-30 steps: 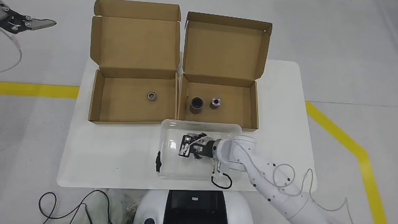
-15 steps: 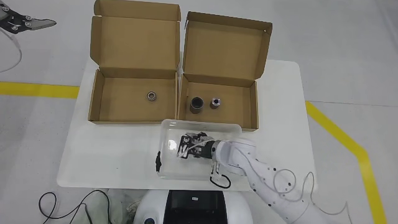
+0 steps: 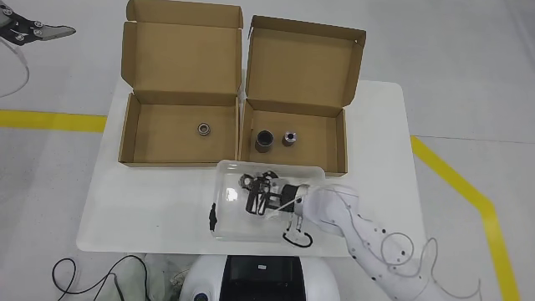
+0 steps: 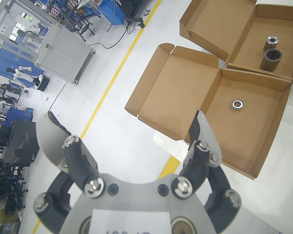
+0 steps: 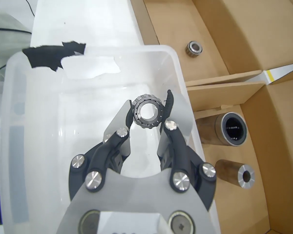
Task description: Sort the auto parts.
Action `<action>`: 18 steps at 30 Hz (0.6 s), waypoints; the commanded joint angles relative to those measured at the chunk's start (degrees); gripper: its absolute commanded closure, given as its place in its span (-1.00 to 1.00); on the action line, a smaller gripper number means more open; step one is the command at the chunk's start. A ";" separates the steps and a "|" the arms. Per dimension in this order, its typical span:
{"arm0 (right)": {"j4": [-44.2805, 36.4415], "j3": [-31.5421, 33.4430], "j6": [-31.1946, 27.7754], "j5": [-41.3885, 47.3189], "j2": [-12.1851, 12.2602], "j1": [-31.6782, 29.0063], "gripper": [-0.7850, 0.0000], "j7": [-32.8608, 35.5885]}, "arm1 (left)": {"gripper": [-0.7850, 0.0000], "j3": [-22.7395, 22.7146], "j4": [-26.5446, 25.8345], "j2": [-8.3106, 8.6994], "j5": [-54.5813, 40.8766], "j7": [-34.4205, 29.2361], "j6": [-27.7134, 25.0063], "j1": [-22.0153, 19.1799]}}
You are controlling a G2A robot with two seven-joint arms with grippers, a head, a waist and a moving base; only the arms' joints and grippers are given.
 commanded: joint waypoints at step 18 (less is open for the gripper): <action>0.91 2.14 -4.49 2.15 0.39 4.83 1.00 -22.59 | -1.00 0.00 0.00 0.00 0.00 0.00 0.00 0.00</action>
